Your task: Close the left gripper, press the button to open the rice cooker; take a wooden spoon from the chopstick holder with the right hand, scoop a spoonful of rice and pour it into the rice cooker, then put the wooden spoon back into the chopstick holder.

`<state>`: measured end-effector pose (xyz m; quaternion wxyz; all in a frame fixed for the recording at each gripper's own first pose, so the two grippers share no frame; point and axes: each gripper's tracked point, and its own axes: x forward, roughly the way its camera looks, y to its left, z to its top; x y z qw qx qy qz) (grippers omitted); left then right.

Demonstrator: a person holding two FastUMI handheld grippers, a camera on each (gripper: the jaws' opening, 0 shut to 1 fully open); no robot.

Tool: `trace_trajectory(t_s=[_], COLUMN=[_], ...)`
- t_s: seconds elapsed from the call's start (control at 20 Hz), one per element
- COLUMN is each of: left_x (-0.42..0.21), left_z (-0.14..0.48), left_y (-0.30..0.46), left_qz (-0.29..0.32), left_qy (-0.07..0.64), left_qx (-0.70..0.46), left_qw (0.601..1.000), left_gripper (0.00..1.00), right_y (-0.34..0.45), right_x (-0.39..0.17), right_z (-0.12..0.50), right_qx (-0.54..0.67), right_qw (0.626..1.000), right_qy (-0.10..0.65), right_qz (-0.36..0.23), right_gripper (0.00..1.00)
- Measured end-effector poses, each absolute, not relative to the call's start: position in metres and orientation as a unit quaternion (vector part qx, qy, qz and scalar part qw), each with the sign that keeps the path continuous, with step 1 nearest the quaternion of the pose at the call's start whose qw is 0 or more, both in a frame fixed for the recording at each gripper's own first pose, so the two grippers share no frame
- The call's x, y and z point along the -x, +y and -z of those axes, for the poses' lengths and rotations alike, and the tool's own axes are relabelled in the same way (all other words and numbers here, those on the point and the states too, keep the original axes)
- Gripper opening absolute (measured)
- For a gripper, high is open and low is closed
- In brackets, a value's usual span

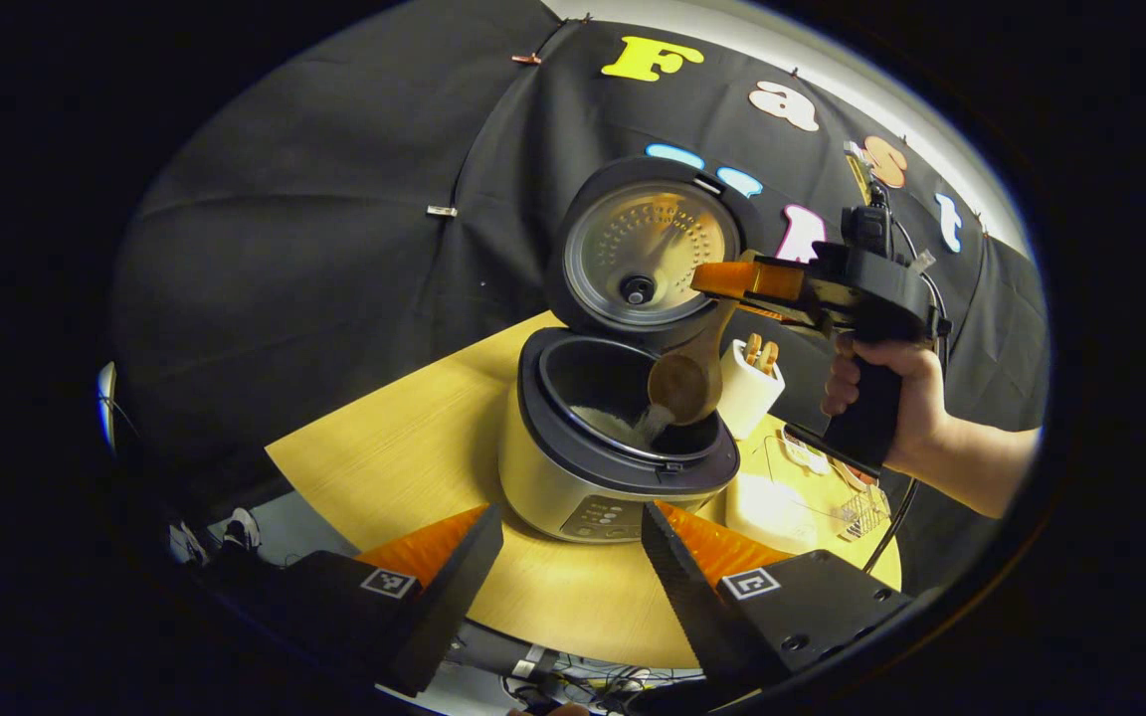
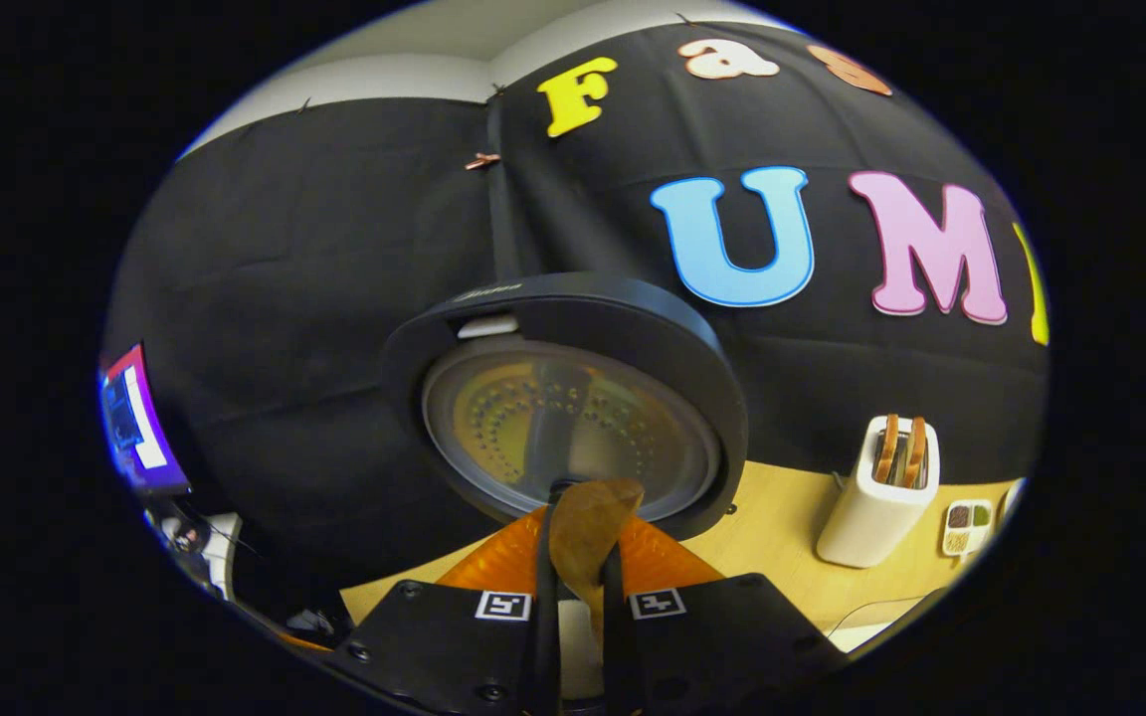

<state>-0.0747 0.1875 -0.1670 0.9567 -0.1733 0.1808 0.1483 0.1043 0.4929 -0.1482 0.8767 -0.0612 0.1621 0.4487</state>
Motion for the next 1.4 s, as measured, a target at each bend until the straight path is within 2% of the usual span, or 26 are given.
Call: trace_trajectory(t_s=[0.05,0.1,0.3,0.45,0.7,0.75,0.8,0.85,0.9,1.2,1.4], left_x=[0.075,0.073,0.069,0.064,0.057,0.056,0.054,0.051,0.049,0.031,0.016], left_z=[0.167,0.166,0.161,0.156,0.146,0.145,0.144,0.143,0.142,0.129,0.117], left_y=[0.190,0.191,0.193,0.189,0.171,0.165,0.159,0.151,0.145,0.101,0.073], left_qz=[-0.150,-0.151,-0.149,-0.142,-0.125,-0.118,-0.112,-0.103,-0.097,-0.052,-0.029], left_qy=[0.182,0.181,0.176,0.174,0.165,0.165,0.166,0.167,0.168,0.168,0.162], left_qx=[0.170,0.167,0.160,0.148,0.139,0.139,0.139,0.136,0.131,0.117,0.107], left_qw=[0.957,0.957,0.960,0.963,0.969,0.969,0.970,0.971,0.972,0.977,0.981], left_gripper=[0.96,0.95,0.95,0.96,0.96,0.92,0.96,0.96,0.95,0.95,0.95], right_y=[0.493,0.492,0.490,0.486,0.465,0.457,0.445,0.433,0.420,0.309,0.209], right_x=[-0.100,-0.097,-0.078,-0.071,-0.091,-0.100,-0.112,-0.121,-0.130,-0.178,-0.207], right_z=[0.151,0.153,0.160,0.164,0.139,0.129,0.121,0.113,0.106,0.071,0.055], right_qx=[0.076,0.091,0.130,0.093,-0.044,-0.071,-0.102,-0.129,-0.154,-0.242,-0.270], right_qw=[0.870,0.865,0.842,0.846,0.872,0.877,0.881,0.883,0.885,0.908,0.925], right_qy=[0.157,0.151,0.140,0.174,0.228,0.231,0.237,0.243,0.248,0.232,0.205], right_qz=[-0.461,-0.471,-0.504,-0.495,-0.430,-0.415,-0.398,-0.380,-0.362,-0.253,-0.170], right_gripper=[0.17,0.21,0.21,0.21,0.21,0.21,0.17,0.21,0.21,0.21,0.21])
